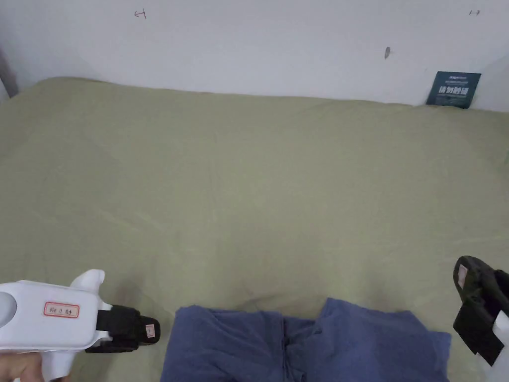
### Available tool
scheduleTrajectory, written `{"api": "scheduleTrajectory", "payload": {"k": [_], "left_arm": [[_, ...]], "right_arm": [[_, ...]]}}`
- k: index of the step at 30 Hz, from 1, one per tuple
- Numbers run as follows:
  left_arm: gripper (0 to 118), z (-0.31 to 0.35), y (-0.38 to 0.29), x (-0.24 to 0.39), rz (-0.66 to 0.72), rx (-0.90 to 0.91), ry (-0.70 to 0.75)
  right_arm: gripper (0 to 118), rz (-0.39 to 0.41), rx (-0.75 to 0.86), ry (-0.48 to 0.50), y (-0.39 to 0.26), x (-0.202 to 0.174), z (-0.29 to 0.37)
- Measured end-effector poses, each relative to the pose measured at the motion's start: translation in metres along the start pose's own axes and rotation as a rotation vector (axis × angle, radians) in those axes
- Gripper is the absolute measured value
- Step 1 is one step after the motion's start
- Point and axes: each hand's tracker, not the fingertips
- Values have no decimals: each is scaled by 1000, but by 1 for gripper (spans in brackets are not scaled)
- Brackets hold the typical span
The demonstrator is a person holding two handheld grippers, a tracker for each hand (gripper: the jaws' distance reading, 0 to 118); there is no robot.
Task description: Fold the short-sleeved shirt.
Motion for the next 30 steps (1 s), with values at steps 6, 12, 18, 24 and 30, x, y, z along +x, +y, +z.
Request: {"api": "scheduleTrajectory", "payload": {"k": [6,12,18,24,30], "left_arm": [[117,-43,-3,-18,123,-60,-198],[116,-91,-1,-15,139,-117,-356],[10,-103,-2,-4,88,-67,-192],[10,-64,4,-17,80,-30,-219],[10,23,2,-33,79,96,-58]], "right_arm": [[1,10,-24,4,-3,-2,-2],[1,23,-31,-20,-1,4,-1],[1,24,-33,-43,-1,14,5],[1,18,-17,-49,2,20,8],[1,4,32,-31,9,19,9]]}}
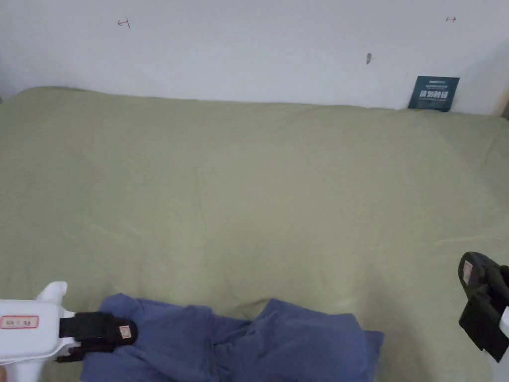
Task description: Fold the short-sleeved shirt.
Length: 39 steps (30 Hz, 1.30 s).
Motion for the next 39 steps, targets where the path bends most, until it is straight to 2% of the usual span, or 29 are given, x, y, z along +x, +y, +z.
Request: {"api": "scheduleTrajectory", "payload": {"k": [4,8,13,16,19,25,26,28,29,30,31,33,37,38,39], "left_arm": [[10,47,0,10,-34,56,173],[10,45,-6,57,-134,34,291],[10,4,-14,129,-288,-11,489],[10,-26,-24,172,-331,-45,492],[10,-64,-38,205,-476,-96,579],[11,-157,-84,248,-561,-196,617],[19,-177,-93,252,-580,-218,620],[103,-208,-106,254,-603,-227,584],[118,-224,-109,257,-581,-233,512],[109,-235,-111,255,-534,-230,464],[108,-232,-108,258,-516,-164,419],[108,-224,-107,265,-508,-190,441],[105,-176,-92,252,-446,-147,294],[98,-160,-86,245,-430,-122,246],[78,-145,-81,237,-419,-101,203]], "right_arm": [[1,5,31,15,6,-3,-4],[1,8,54,24,10,-5,-5],[1,9,71,29,14,-3,3],[1,8,80,22,14,1,9],[1,0,82,17,14,7,12],[1,-23,80,-11,11,23,18],[1,-29,78,-18,9,26,19],[1,-42,66,-32,8,31,20],[1,-47,62,-35,7,34,21],[1,-49,57,-41,6,35,21],[1,-50,52,-46,5,37,22],[1,-39,46,-49,5,39,24],[1,-42,45,-51,4,38,21],[1,-48,41,-49,3,37,18],[1,-54,35,-41,2,35,16]]}}
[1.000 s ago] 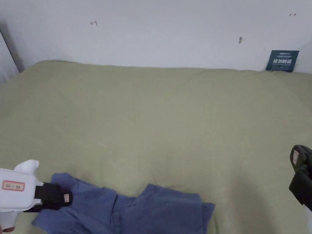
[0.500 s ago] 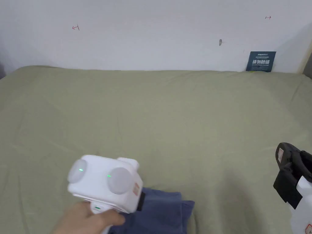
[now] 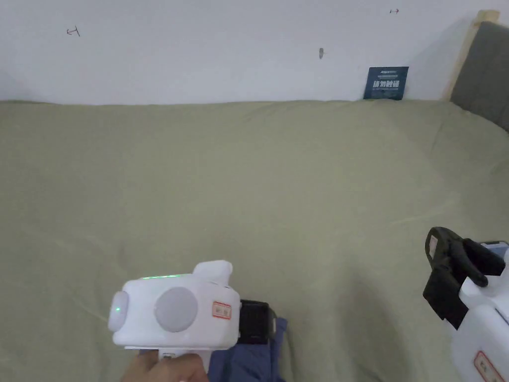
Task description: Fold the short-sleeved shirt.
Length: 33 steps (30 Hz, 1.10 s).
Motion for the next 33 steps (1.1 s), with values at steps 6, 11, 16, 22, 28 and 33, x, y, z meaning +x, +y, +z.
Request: {"api": "scheduleTrajectory", "payload": {"k": [6,11,16,22,28,33], "left_arm": [[0,1,-23,-54,159,-71,-260],[0,-67,-67,-58,172,-155,-296],[0,-108,-85,-54,194,-157,-390],[0,-66,-56,-42,115,-116,-389],[0,6,-27,-74,63,16,-316],[0,40,-27,-129,95,81,-186]], "right_arm": [[1,1,-34,34,-9,-17,-9],[1,-12,-75,65,-15,-25,-11],[1,-34,-168,154,-28,-25,-13],[1,-83,-310,247,-49,-30,-31],[1,-350,-563,518,-87,-36,-75],[1,-522,-787,822,-153,-62,-125]]}}
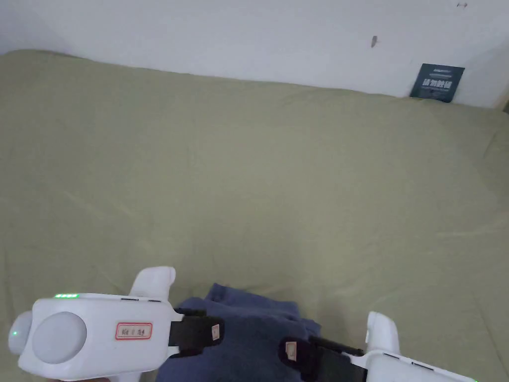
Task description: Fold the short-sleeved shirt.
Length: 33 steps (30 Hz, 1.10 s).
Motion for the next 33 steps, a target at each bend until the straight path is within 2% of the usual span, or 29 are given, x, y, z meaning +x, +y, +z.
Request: {"api": "scheduleTrajectory", "payload": {"k": [1,2,4,5,6,7,8,9,10,11,13,14,15,16,17,22,25,26,27,28,29,31,33], "left_arm": [[0,4,1,-9,24,13,5],[0,7,2,-18,46,16,0],[0,12,4,-33,64,24,20],[0,13,4,-40,65,22,22],[0,15,3,-46,77,20,29],[0,16,3,-50,92,15,29],[0,17,2,-54,97,13,26],[0,17,0,-58,102,10,24],[0,17,-1,-61,107,0,21],[0,17,-1,-64,111,-12,11],[2,14,0,-66,120,-44,-30],[20,11,1,-68,131,-78,-58],[73,5,3,-72,149,-102,-78],[110,0,4,-75,158,-131,-92],[118,-10,5,-80,160,-159,-126],[117,-56,9,-99,201,-217,-224],[117,-61,16,-104,230,-171,-316],[110,-58,20,-106,253,-169,-315],[57,-59,22,-108,249,-159,-293],[19,-63,20,-109,220,-159,-196],[19,-66,19,-109,218,-204,-219],[19,-60,19,-109,266,-177,-260],[19,-51,23,-106,250,-175,-261]], "right_arm": [[1,-15,-41,47,0,11,-13],[1,-64,-107,111,1,27,-29],[1,-158,-146,150,3,64,-51],[1,-239,-164,127,4,93,-59],[1,-347,-167,155,3,122,-65],[1,-456,-181,277,0,146,-67],[1,-605,-134,447,-2,158,-63],[1,-566,-127,443,0,152,-59],[1,-447,-157,352,4,139,-54],[1,-416,-196,331,5,135,-55],[1,-442,-192,331,6,138,-55],[1,-451,-190,335,6,135,-56],[1,-444,-189,328,5,132,-56],[1,-442,-185,326,5,130,-55],[1,-446,-182,321,5,129,-55],[1,-455,-182,305,6,133,-56],[1,-453,-187,293,8,131,-55],[1,-454,-187,287,8,130,-56],[1,-455,-185,277,9,129,-55],[1,-450,-181,273,9,127,-54],[1,-434,-181,239,11,123,-53],[1,-398,-177,196,13,112,-50],[1,-354,-167,142,17,98,-43]]}}
